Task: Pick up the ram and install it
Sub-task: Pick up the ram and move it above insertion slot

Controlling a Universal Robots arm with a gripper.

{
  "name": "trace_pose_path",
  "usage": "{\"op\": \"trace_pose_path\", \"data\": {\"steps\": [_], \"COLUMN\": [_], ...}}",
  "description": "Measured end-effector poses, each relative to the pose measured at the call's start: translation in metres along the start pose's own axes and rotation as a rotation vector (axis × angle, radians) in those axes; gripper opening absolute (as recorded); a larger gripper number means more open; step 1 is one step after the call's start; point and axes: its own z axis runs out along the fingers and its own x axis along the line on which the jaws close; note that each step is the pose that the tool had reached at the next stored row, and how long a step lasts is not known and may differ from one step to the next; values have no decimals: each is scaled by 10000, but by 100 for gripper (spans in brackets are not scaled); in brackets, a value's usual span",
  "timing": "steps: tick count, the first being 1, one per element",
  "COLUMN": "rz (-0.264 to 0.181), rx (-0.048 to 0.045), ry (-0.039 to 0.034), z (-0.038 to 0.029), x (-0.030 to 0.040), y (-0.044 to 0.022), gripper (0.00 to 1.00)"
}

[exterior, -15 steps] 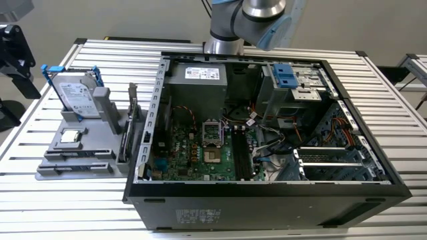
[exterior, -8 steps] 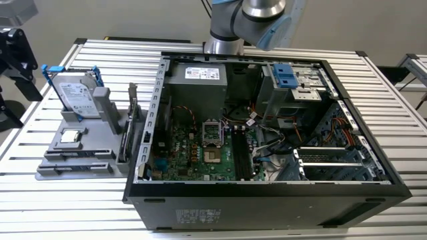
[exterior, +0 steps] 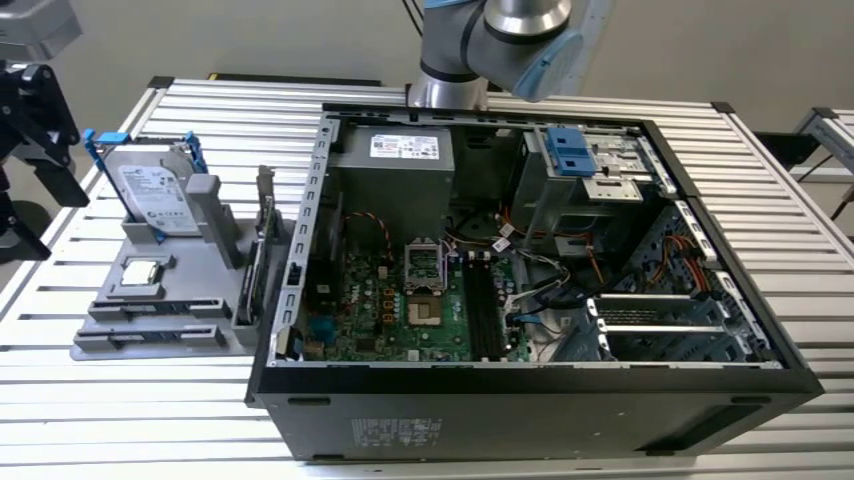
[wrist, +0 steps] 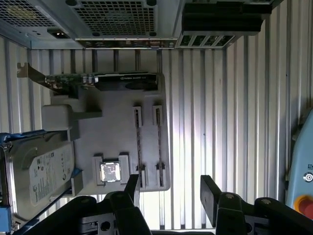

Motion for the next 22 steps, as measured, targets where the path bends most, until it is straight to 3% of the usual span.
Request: {"op": "trace_pose_path", "data": {"steps": [6, 22], "rz": [0, 0], "rx": [-3, -2], "ry": [2, 2], "z": [6, 96], "x": [0, 2], "y": [0, -1], "gripper": [100, 100]}}
